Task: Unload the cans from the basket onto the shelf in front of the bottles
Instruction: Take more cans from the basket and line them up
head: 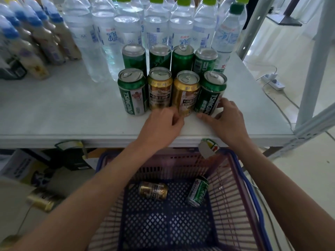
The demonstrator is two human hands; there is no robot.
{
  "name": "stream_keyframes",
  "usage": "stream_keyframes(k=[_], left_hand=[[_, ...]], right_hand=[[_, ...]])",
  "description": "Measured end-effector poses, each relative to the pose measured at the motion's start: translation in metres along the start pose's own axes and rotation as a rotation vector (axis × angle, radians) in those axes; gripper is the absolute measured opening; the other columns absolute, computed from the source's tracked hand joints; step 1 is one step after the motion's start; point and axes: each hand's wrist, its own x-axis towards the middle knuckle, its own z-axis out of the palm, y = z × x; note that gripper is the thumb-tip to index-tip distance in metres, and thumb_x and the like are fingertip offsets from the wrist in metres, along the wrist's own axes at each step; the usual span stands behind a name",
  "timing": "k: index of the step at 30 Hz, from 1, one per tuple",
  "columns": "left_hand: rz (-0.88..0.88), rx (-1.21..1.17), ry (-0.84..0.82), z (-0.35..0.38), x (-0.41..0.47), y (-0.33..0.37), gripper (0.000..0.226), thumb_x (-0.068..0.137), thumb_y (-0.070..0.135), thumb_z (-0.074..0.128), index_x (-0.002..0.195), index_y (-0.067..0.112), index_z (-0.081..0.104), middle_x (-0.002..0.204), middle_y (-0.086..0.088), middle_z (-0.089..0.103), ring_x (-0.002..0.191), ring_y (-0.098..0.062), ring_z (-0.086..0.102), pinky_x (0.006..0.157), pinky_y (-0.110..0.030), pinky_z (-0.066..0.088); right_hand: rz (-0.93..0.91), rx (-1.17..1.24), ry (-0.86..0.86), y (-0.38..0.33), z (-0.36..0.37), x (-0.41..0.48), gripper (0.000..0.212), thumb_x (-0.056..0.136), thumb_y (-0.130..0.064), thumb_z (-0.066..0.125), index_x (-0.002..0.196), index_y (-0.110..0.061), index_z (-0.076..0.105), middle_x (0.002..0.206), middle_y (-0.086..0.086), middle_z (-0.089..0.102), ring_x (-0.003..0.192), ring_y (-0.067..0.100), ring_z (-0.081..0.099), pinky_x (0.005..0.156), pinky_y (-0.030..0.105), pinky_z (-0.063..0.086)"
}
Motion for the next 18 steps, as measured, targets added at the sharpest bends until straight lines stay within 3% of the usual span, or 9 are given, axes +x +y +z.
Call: stream_keyframes(k=[2,4,7,9,12,14,15,16,18], left_hand=[[0.036,-0.092,-0.11,-0.014,-0.013,0.002,0.042,0.092,0.017,0.063,0.057,0.012,0.041,0.053,0.003,0.042,0.052,-0.009,0.04,0.057,-0.031,0.037],[0.11,-0.144,-0.255,-0.027,-0.031,0.004,0.043,0.088,0.011,0.065,0.056,0.007,0.038,0.051,0.002,0.034,0.05,-0.007,0.032,0.054,-0.026,0.029],[0.172,-0.195,-0.532,-0.028,-0.054,-0.007,0.042,0.087,0.006,0.065,0.055,0.006,0.037,0.051,0.0,0.032,0.048,-0.007,0.031,0.053,-0.024,0.027],[0.169,-0.164,-0.679,-0.012,-0.061,-0.024,0.043,0.087,0.007,0.064,0.051,0.011,0.04,0.05,0.002,0.036,0.046,-0.007,0.034,0.052,-0.024,0.029],[0.19,0.051,-0.794,0.029,-0.075,-0.065,0.044,0.089,0.013,0.064,0.052,0.019,0.042,0.05,0.005,0.046,0.045,-0.007,0.044,0.051,-0.021,0.035],[0.115,0.165,-0.866,0.057,-0.091,-0.094,0.025,0.093,0.021,0.062,0.069,0.016,0.059,0.071,-0.001,0.063,0.065,-0.012,0.06,0.063,-0.029,0.046],[0.095,0.225,-0.888,0.068,-0.101,-0.106,0.012,0.095,0.022,0.061,0.089,0.014,0.067,0.092,-0.004,0.067,0.084,-0.019,0.065,0.073,-0.03,0.049],[0.078,0.275,-0.894,0.081,-0.111,-0.117,0.021,0.095,0.021,0.06,0.112,0.011,0.066,0.111,-0.006,0.064,0.101,-0.023,0.064,0.082,-0.027,0.047],[0.084,0.39,-0.939,0.103,-0.132,-0.134,0.058,0.093,0.016,0.061,0.147,0.007,0.043,0.145,-0.011,0.048,0.127,-0.03,0.054,0.1,-0.027,0.045]], right_hand=[[0.087,-0.001,-0.049,-0.003,-0.007,-0.007,0.076,0.08,-0.048,0.082,0.138,-0.011,0.049,0.116,0.005,0.059,0.094,0.019,0.057,0.077,0.027,0.039],[0.157,0.005,-0.123,-0.007,-0.017,-0.017,0.056,0.085,-0.039,0.08,0.126,-0.013,0.052,0.1,0.001,0.064,0.093,0.02,0.06,0.075,0.028,0.04],[0.041,-0.013,-0.32,-0.021,-0.03,-0.034,0.02,0.089,-0.035,0.076,0.088,-0.016,0.069,0.076,-0.001,0.072,0.063,0.009,0.065,0.065,0.029,0.047],[-0.011,0.063,-0.663,-0.028,-0.03,-0.048,0.026,0.092,-0.031,0.074,0.077,-0.01,0.073,0.062,0.004,0.072,0.044,0.011,0.059,0.052,0.028,0.047],[0.066,0.009,-1.235,-0.021,-0.011,-0.067,0.022,0.1,-0.022,0.064,0.095,-0.004,0.075,0.08,0.007,0.08,0.056,0.015,0.069,0.046,0.025,0.05],[0.171,-0.163,-1.485,0.002,0.021,-0.077,0.024,0.104,-0.019,0.057,0.115,-0.004,0.071,0.097,0.009,0.08,0.074,0.016,0.076,0.052,0.023,0.055],[0.231,-0.263,-1.553,0.018,0.042,-0.082,0.027,0.105,-0.019,0.054,0.124,-0.004,0.066,0.101,0.01,0.078,0.084,0.02,0.076,0.06,0.025,0.059],[0.253,-0.396,-1.574,0.038,0.065,-0.087,0.032,0.105,-0.02,0.053,0.131,-0.004,0.062,0.105,0.011,0.075,0.094,0.025,0.075,0.071,0.029,0.062],[0.273,-0.634,-1.498,0.077,0.104,-0.1,0.044,0.102,-0.02,0.056,0.145,-0.009,0.053,0.135,0.011,0.063,0.103,0.027,0.071,0.087,0.036,0.061]])
